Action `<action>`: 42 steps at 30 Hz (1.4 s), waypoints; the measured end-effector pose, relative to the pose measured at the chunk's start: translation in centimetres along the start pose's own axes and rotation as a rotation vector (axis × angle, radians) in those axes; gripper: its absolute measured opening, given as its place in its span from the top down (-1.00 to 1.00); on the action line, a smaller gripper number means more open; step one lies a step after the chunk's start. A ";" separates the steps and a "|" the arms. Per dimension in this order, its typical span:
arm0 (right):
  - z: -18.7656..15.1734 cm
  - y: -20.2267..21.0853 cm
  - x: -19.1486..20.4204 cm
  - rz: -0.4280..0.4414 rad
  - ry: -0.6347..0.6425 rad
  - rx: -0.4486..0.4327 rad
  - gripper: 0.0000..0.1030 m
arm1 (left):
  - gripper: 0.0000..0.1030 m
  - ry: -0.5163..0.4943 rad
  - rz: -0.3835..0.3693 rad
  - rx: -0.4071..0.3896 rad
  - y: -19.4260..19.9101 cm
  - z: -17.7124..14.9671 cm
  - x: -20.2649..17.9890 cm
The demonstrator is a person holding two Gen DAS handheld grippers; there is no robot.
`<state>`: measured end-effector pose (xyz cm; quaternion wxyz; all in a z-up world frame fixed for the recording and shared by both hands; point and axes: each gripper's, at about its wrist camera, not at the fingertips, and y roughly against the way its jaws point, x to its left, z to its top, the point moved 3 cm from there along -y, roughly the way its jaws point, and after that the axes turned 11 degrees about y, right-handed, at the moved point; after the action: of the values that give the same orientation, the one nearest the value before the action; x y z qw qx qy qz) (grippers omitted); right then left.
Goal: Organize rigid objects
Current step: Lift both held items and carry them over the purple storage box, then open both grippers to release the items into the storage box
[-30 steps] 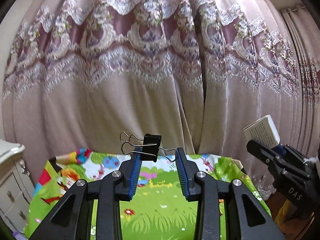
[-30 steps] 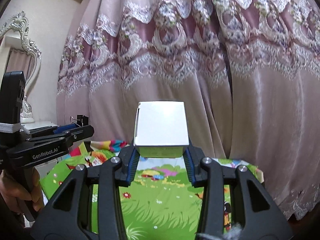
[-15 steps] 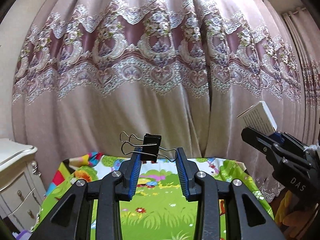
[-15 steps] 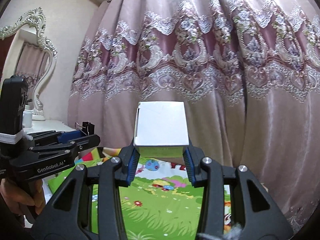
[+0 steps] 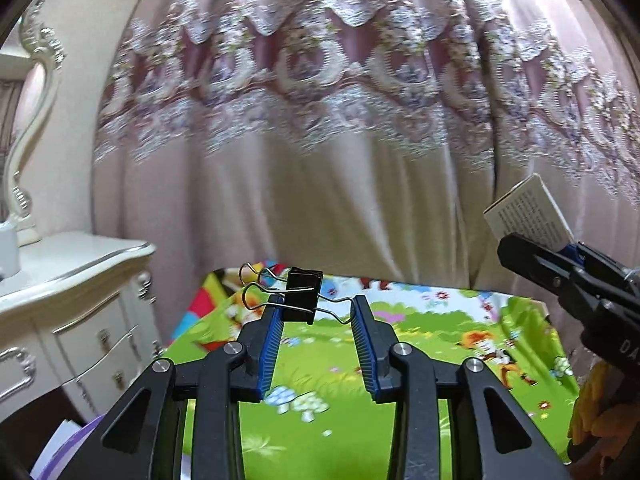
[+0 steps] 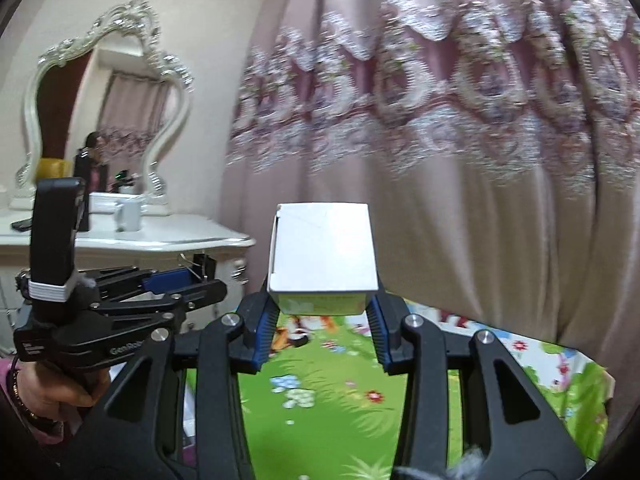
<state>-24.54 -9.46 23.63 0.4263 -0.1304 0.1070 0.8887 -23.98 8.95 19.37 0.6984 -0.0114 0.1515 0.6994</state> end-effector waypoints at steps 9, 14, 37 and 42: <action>0.5 -2.7 5.9 0.181 0.062 0.032 0.13 | 0.30 0.051 0.112 0.015 2.3 -1.3 5.7; 0.2 -4.9 9.7 0.308 0.110 0.095 0.13 | 0.30 0.083 0.173 0.068 3.0 -2.6 8.7; -11.3 -13.6 26.8 0.754 0.365 0.538 0.13 | 0.07 0.375 0.510 0.368 5.0 -14.1 23.5; -12.2 -14.0 26.8 0.746 0.357 0.595 -0.59 | -1.00 0.379 0.624 0.369 5.5 -14.1 24.8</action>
<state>-27.95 15.01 2.39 0.0739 -0.1061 0.4658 0.8754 -32.77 30.02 1.36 0.4028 0.0319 0.3968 0.8242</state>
